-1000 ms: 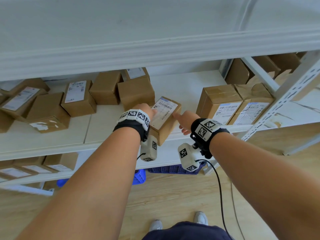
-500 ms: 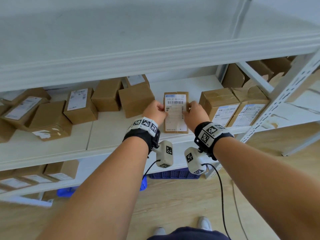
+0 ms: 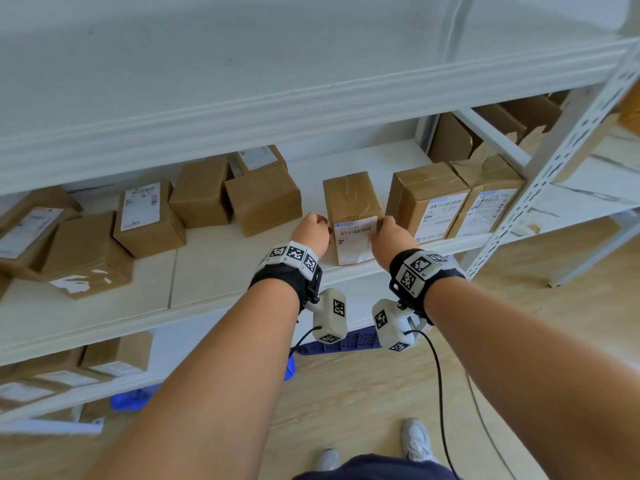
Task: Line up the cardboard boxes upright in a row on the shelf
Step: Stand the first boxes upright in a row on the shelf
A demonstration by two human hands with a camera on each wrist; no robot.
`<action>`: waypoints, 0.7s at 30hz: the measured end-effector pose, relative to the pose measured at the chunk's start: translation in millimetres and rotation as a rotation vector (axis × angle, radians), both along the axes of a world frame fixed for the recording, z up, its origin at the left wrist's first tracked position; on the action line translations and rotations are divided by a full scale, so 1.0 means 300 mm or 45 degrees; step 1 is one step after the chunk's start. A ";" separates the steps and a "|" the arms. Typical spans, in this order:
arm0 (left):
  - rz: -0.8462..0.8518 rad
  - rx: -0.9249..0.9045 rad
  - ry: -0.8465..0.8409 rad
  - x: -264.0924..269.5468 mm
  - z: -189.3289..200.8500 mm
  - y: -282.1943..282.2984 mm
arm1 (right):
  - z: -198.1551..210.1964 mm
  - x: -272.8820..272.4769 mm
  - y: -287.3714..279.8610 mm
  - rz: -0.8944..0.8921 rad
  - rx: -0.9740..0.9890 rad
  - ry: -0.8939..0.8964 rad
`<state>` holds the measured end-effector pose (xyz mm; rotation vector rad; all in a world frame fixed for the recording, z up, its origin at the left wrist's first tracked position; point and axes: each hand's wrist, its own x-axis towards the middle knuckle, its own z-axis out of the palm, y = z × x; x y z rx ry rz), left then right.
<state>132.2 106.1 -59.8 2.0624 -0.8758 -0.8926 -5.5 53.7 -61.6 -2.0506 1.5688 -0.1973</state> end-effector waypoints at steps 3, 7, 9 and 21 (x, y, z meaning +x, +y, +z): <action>-0.020 -0.017 -0.064 -0.021 0.022 0.017 | 0.008 0.001 -0.003 -0.043 -0.028 -0.071; -0.010 -0.191 -0.095 -0.052 0.060 0.002 | 0.067 -0.024 -0.031 -0.040 -0.190 -0.184; -0.023 -0.240 -0.093 -0.064 0.074 -0.031 | 0.107 -0.049 -0.058 -0.013 -0.286 -0.228; -0.022 -0.114 -0.170 -0.190 0.060 -0.114 | 0.146 -0.227 -0.225 0.153 -0.332 0.011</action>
